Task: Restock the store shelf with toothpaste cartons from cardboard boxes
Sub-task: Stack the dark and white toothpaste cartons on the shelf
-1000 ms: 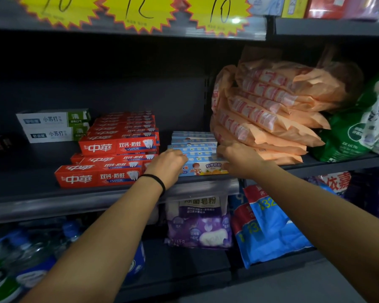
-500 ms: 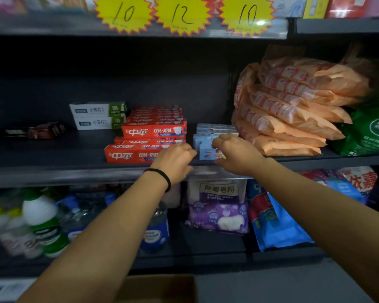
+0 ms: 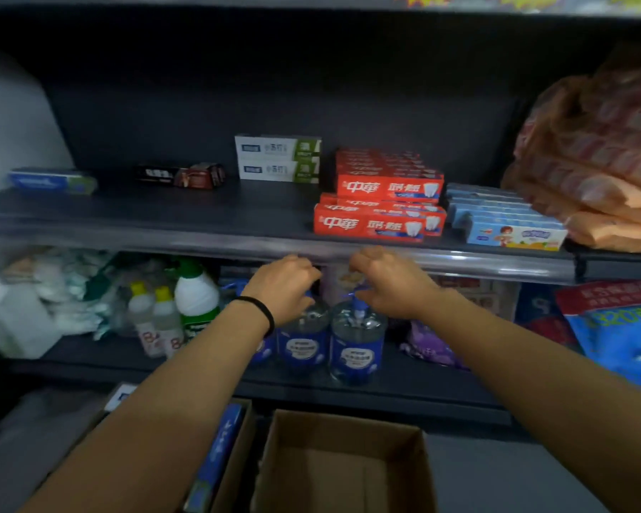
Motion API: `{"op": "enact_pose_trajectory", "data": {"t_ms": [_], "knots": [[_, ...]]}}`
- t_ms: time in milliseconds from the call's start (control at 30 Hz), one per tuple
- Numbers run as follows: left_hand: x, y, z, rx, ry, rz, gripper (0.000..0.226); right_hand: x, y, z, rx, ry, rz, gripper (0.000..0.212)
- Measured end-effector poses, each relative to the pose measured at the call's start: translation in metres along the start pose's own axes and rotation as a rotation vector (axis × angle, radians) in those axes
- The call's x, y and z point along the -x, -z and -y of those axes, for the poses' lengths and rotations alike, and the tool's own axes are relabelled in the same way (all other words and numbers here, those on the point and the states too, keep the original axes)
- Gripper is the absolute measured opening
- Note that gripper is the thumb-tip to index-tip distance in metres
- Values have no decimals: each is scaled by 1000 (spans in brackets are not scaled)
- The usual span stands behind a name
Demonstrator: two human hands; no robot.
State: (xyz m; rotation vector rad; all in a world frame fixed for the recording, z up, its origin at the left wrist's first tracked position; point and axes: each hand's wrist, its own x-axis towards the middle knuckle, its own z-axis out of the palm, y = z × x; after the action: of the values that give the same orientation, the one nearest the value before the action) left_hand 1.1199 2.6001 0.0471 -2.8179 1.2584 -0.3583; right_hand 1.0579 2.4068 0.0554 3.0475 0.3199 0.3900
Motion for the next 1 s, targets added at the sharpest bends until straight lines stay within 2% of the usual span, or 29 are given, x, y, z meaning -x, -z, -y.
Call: {"op": "enact_pose_trajectory", "data": {"t_ms": [233, 533, 767, 1000], "knots": [[57, -30, 89, -17, -2, 56, 43, -39, -43, 93, -19, 1, 60, 37], [116, -37, 176, -11, -25, 78, 46, -83, -63, 192, -39, -58, 108, 41], [146, -58, 209, 21, -31, 149, 46, -91, -81, 239, -74, -84, 180, 43], [177, -103, 221, 37, -92, 285, 52, -79, -123, 274, -159, -123, 277, 55]]}}
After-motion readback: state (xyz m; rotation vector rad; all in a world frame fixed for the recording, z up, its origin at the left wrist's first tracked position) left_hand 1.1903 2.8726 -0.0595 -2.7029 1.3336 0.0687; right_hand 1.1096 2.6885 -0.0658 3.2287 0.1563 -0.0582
